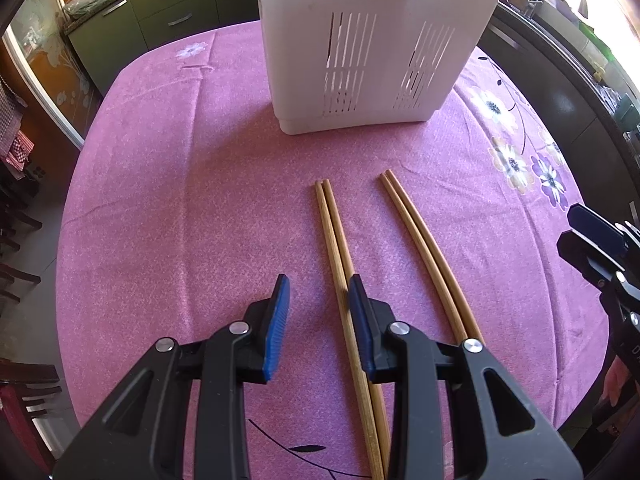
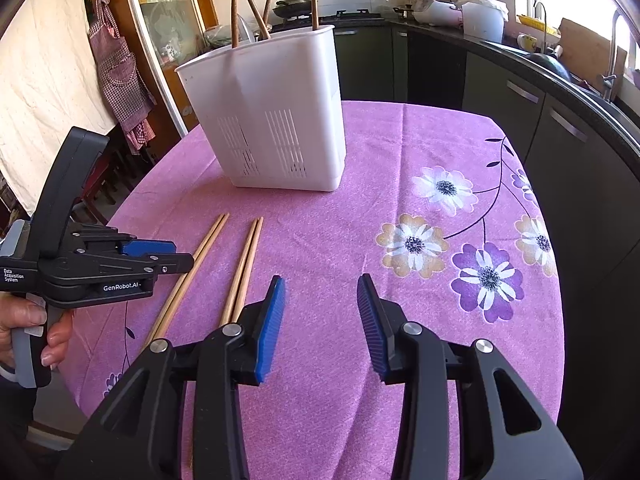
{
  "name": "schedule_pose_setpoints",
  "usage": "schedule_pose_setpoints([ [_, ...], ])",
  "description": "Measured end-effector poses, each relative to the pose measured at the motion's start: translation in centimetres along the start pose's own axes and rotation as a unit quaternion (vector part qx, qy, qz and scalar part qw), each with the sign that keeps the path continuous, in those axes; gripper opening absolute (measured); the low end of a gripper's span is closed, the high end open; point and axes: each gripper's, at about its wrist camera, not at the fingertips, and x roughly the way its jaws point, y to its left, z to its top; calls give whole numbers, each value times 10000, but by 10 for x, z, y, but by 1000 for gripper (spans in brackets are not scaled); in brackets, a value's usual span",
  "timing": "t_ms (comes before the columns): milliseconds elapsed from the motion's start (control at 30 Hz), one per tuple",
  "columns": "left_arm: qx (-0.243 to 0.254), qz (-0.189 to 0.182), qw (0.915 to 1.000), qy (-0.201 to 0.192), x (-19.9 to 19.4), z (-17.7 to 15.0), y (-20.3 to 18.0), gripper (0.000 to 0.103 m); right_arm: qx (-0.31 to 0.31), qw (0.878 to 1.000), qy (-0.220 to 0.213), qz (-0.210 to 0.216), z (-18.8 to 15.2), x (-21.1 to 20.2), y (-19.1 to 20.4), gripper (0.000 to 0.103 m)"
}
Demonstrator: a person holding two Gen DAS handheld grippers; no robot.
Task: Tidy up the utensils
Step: 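Move both open grippers back toward the remaining chopsticks on the table, then grasp a wooden chopstick with the left gripper and lift it upright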
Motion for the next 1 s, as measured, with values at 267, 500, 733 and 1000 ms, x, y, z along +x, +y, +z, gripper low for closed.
schedule_pose_setpoints([
  [267,64,161,9998,71,0,2,0,29,63,10000,18,52,-3,1,-4,38],
  [500,212,152,9995,162,6,1,-10,25,62,9999,35,103,-3,3,-2,40],
  [733,202,138,9994,227,8,6,-12,15,103,9999,56,124,-4,4,-4,40],
  [1000,219,128,9992,324,9,11,-10,14,139,9998,67,145,-6,4,-7,40],
])
